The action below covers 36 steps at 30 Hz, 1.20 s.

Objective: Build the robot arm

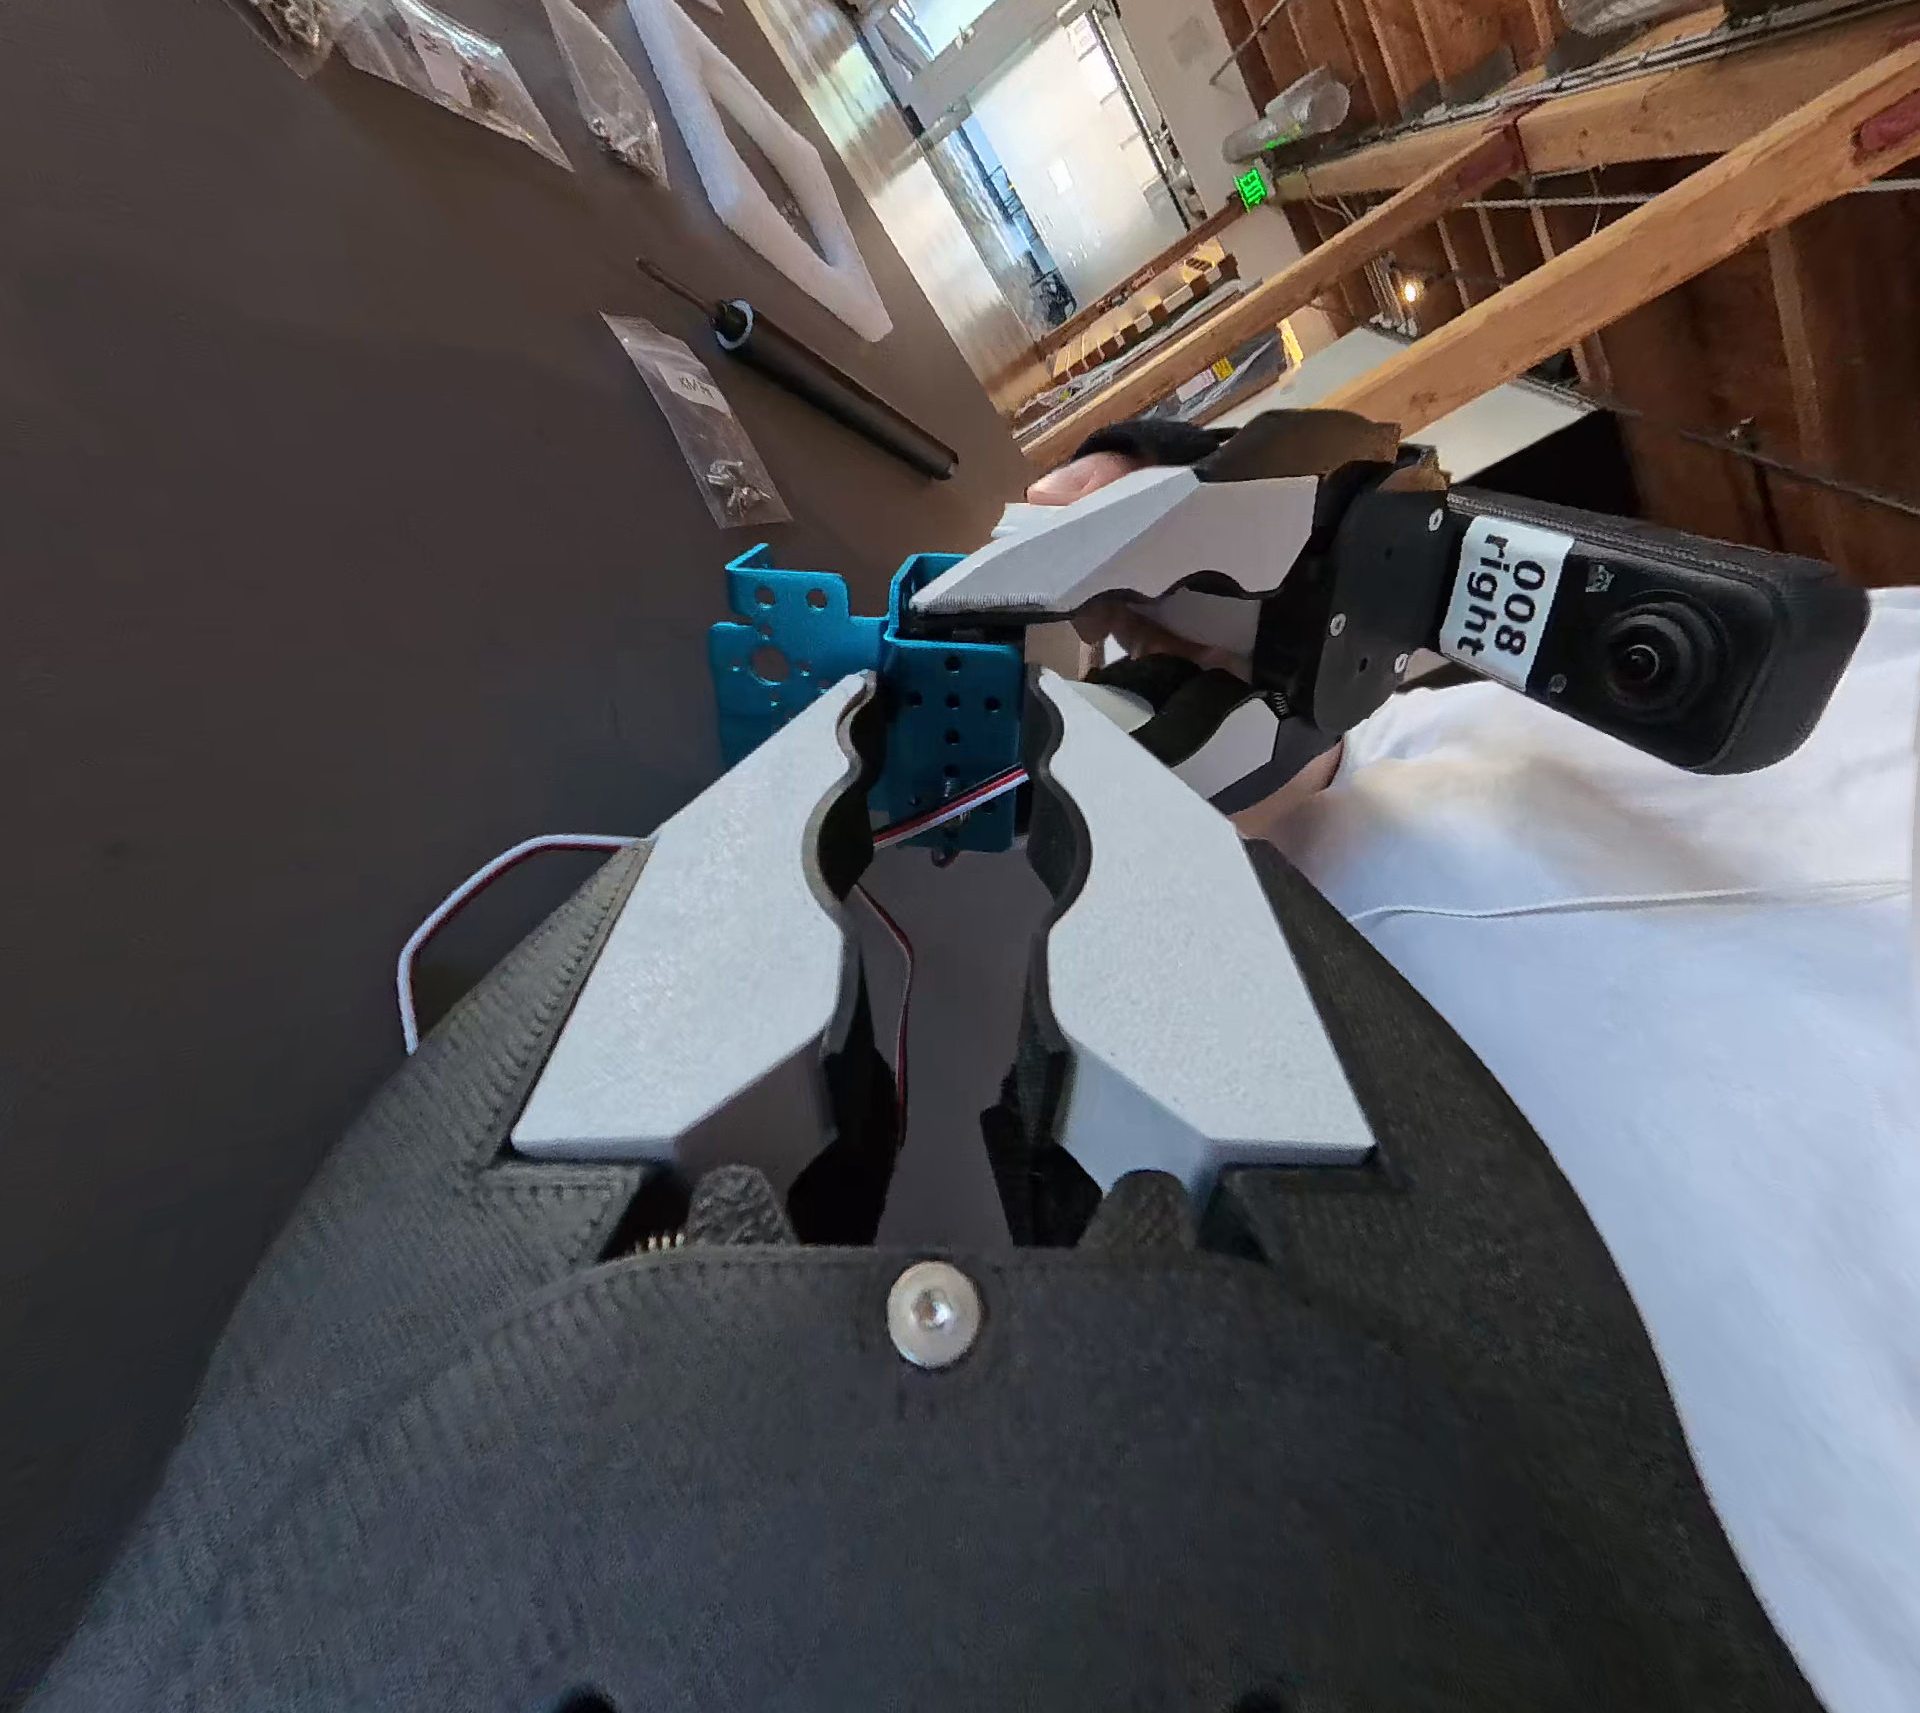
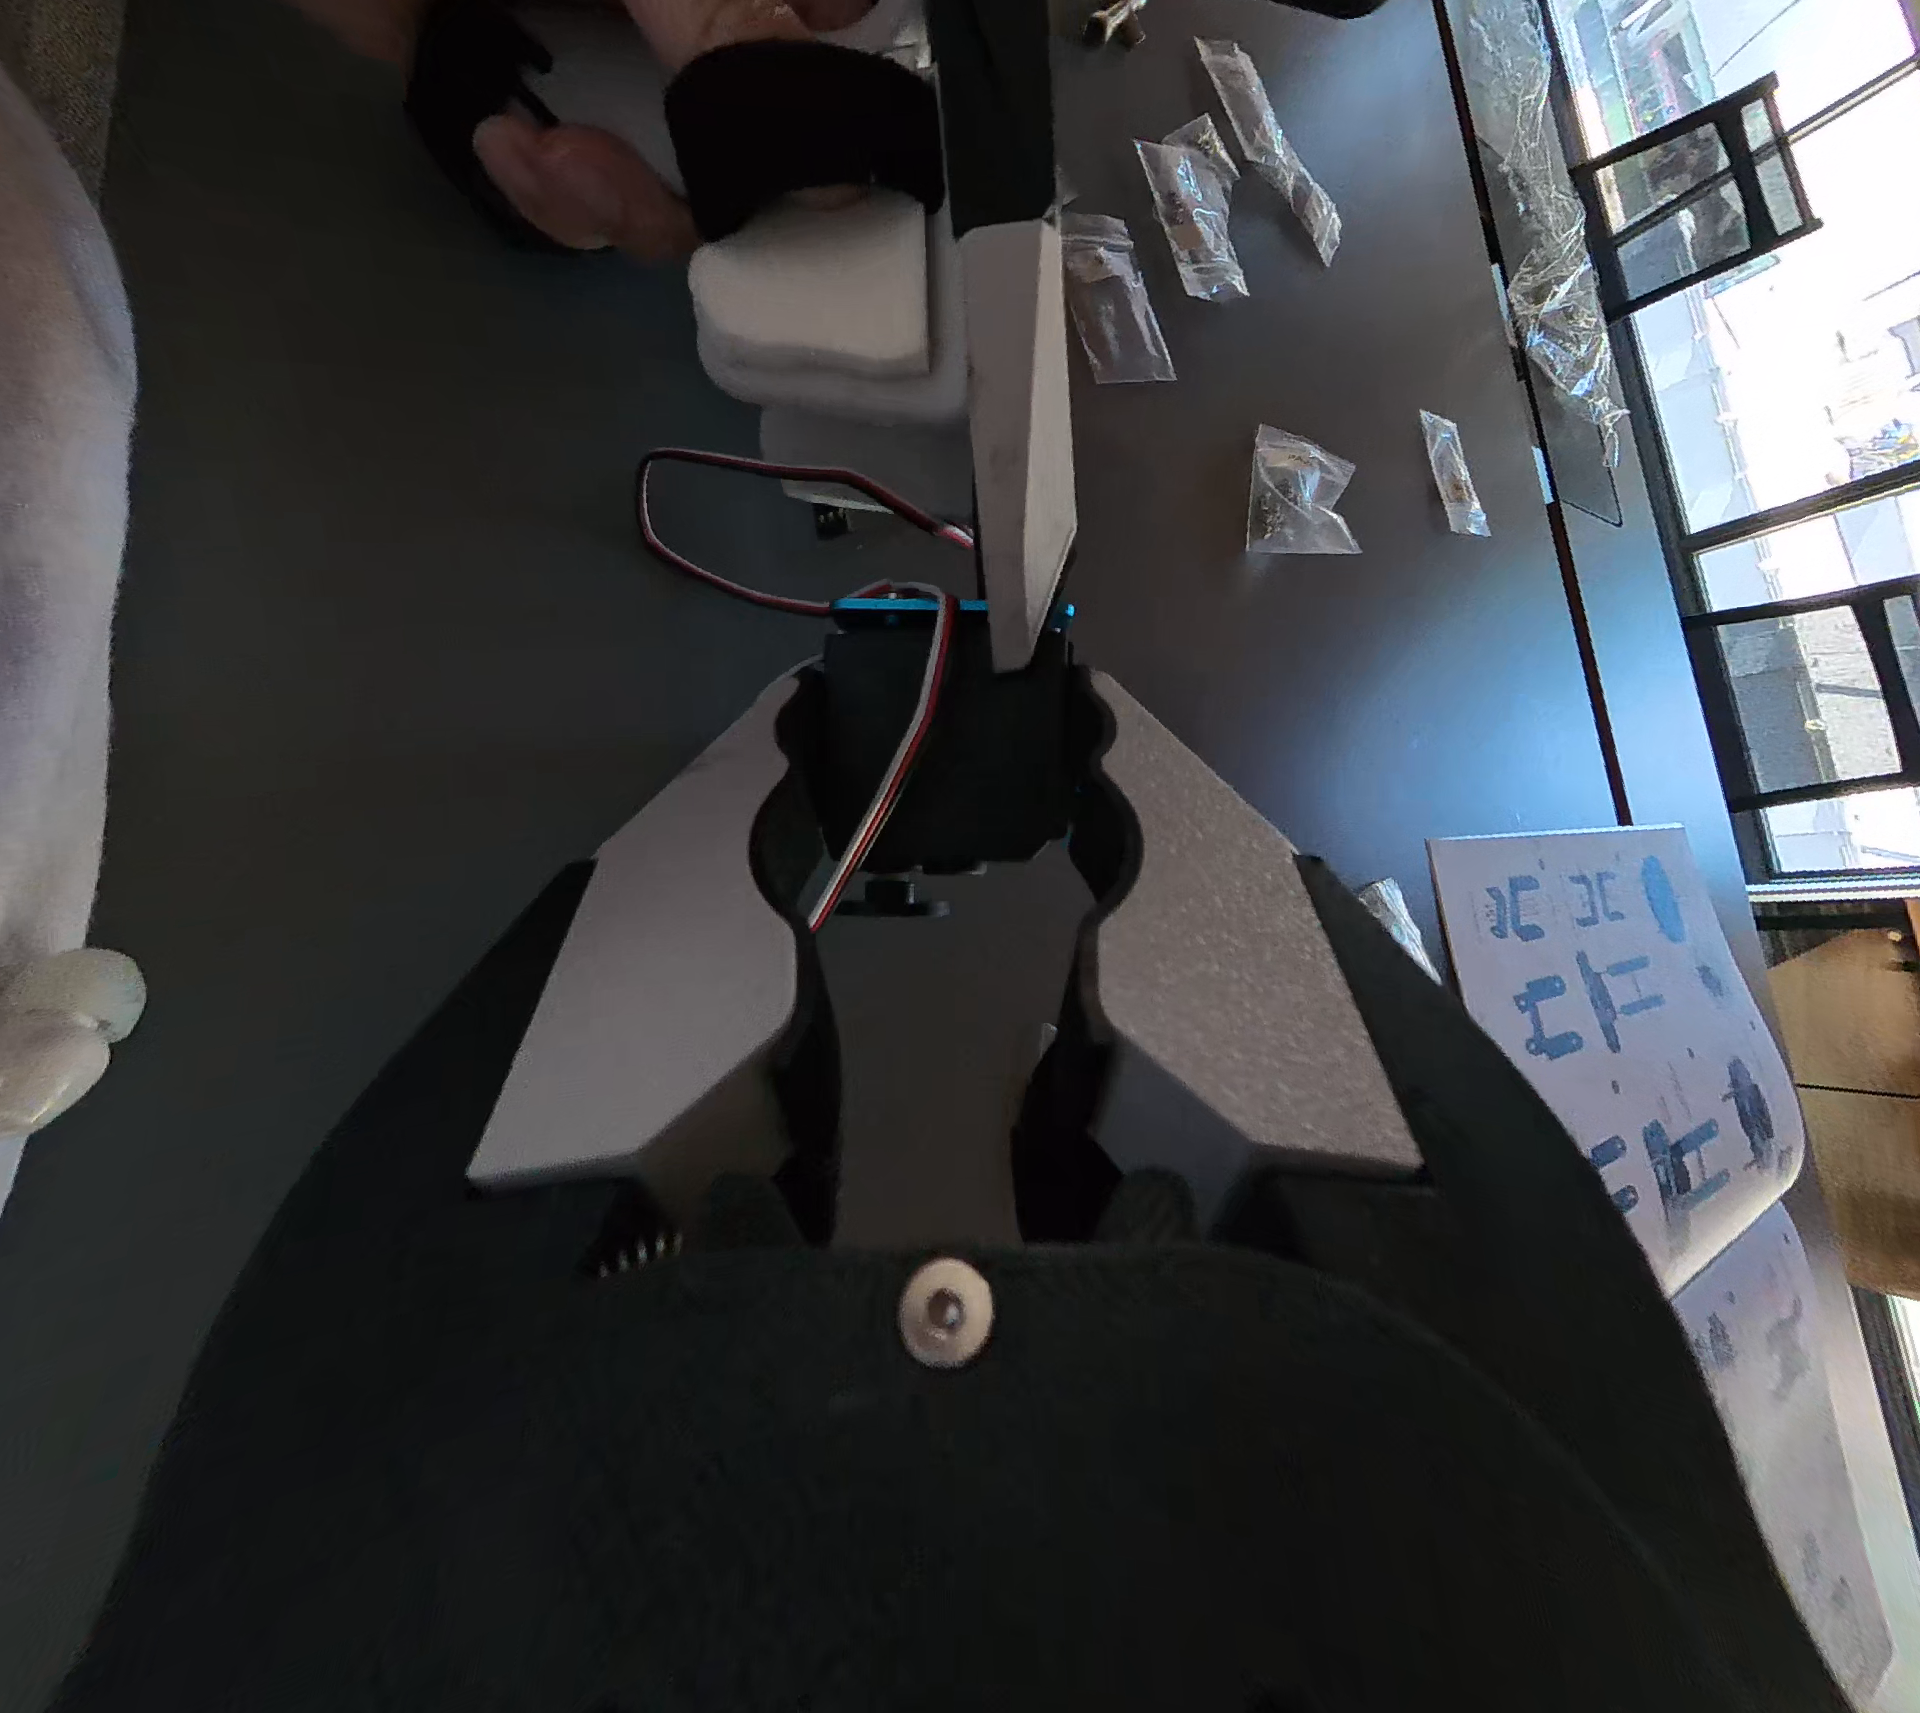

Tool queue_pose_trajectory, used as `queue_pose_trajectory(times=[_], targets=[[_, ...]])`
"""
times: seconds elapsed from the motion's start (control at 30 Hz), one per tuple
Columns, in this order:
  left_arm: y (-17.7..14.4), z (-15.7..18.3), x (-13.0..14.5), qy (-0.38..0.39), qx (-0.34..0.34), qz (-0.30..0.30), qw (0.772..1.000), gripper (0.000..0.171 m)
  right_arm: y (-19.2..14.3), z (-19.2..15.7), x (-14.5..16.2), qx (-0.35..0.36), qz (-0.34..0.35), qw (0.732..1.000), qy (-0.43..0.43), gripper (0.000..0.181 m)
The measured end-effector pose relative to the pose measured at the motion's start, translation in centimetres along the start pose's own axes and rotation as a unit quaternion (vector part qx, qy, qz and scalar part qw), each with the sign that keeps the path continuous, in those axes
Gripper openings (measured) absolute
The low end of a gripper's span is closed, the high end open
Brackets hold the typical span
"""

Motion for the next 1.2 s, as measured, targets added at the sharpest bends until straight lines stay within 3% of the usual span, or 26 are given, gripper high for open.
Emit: queue_pose_trajectory(times=[0.17, 0.23, 0.27, 0.37, 0.47, 0.6, 0.67, 0.73, 0.87, 0.97, 1.2], targets=[[-0.2, -0.1, -0.1, -0.004, 0.002, -0.012, 1.000, 0.025, 0.1, 0.3, 0.2, -0.026, 0.027, 0.999, -0.007, 0.047], [-0.4, -0.3, -0.2, -0.016, 0.001, -0.005, 1.000, 0.025, -0.3, 0.7, 0.4, -0.010, 0.052, 0.999, 0.013, 0.059], [-0.5, -0.5, -0.2, -0.025, 0.001, -0.002, 1.000, 0.025, -0.6, 1.1, 0.6, -0.005, 0.060, 0.998, 0.036, 0.074], [-0.7, -0.5, -0.1, -0.027, -0.006, 0.016, 0.999, 0.025, -2.1, 2.0, 1.5, -0.023, 0.095, 0.983, 0.156, 0.067], [-0.7, -0.1, 0.1, -0.006, -0.013, 0.019, 1.000, 0.025, -3.3, 2.7, 2.4, -0.039, 0.150, 0.940, 0.305, 0.060], [-0.8, 0.0, 0.2, 0.003, -0.013, 0.019, 1.000, 0.025, -3.4, 3.6, 4.5, -0.055, 0.190, 0.852, 0.485, 0.043], [-0.8, 0.1, 0.2, 0.008, -0.013, 0.018, 1.000, 0.025, -2.9, 3.7, 5.2, -0.069, 0.215, 0.808, 0.545, 0.034], [-0.8, 0.2, 0.3, 0.017, -0.015, 0.016, 1.000, 0.025, -2.4, 3.5, 5.2, -0.091, 0.230, 0.784, 0.569, 0.037], [-0.9, 0.7, 0.7, 0.046, -0.017, 0.009, 0.999, 0.025, -1.4, 2.8, 5.5, -0.109, 0.196, 0.797, 0.561, 0.036], [-1.0, 0.9, 0.8, 0.062, -0.018, 0.002, 0.998, 0.025, -1.0, 2.3, 5.6, -0.142, 0.189, 0.791, 0.564, 0.027], [-0.9, 0.9, 0.7, 0.069, -0.009, -0.012, 0.997, 0.026, -0.5, 2.4, 5.9, -0.164, 0.206, 0.771, 0.579, 0.028]])
Point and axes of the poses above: each gripper's, where its closed fingertips meet, y out along the fingers, x out of its underside, z = x × y across the jaws, the point moved 9 cm from there along -y, back along the fingers, and after that the axes turned 12 degrees about z, right-handed, at the moved point
